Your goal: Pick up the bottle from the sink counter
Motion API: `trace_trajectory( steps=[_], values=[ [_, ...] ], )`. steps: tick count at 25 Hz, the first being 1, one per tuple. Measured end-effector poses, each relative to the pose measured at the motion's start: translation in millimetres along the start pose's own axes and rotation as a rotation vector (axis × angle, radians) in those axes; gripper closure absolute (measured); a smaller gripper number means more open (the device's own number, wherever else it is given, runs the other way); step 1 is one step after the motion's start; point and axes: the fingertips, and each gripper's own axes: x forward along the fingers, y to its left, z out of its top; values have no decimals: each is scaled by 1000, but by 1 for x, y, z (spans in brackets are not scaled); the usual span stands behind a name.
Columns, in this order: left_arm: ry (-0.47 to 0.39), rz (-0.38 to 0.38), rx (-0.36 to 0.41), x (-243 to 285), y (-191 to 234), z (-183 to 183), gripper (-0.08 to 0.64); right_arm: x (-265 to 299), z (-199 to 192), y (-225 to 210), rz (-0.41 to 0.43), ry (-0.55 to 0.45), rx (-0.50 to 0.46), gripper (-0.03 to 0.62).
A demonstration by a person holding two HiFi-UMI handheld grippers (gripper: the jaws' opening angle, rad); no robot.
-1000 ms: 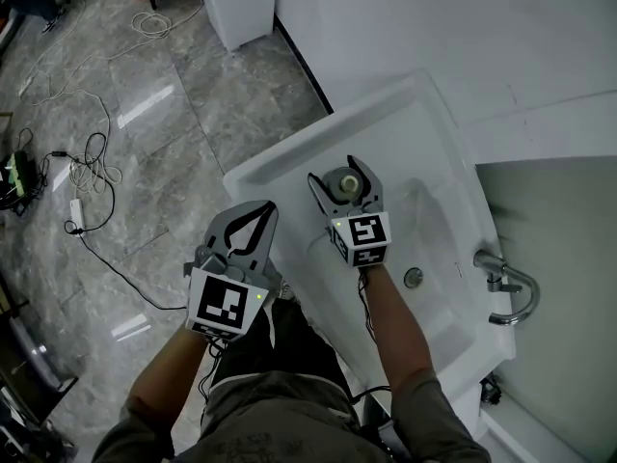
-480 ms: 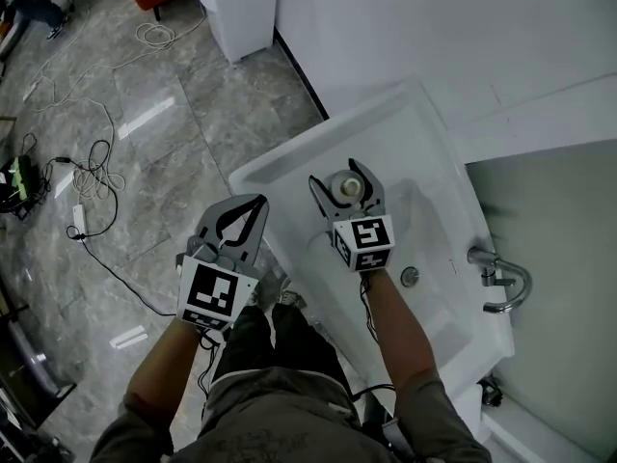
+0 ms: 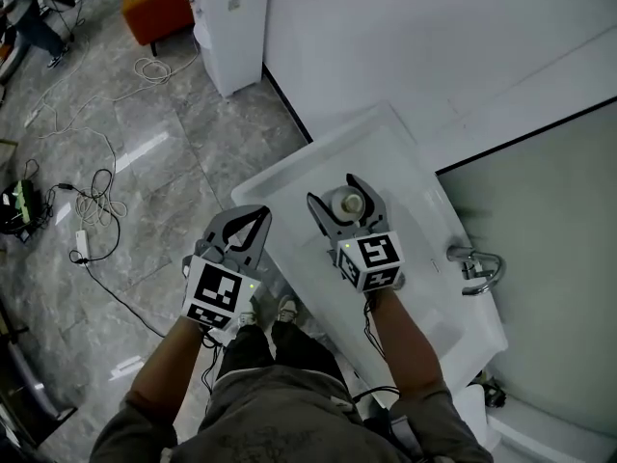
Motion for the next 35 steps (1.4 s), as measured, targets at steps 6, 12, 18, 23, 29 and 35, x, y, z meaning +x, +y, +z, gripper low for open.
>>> trace_trajectory(
  steps=[6,12,18,23,29,35],
  values=[
    [-44,3,27,-26,-4,31,543,-44,49,24,21,-25,-14,262],
    [-87,20,41,-55,-7,56,543,-89,83,56,46,-46,-49,262],
    [-122,23,58,-85,-19,72,543,-125,102,82,65,-85,-55,262],
    [-129,24,65,-103,-30,75,543,-149,106,98,79,-100,-58,262],
    [-108,16,40,-116,-42,65,543,-172,98,108,84,-91,-58,262],
    [-98,9,46,-117,-50,55,543,-183,82,107,66,-69,-45,261]
  ],
)
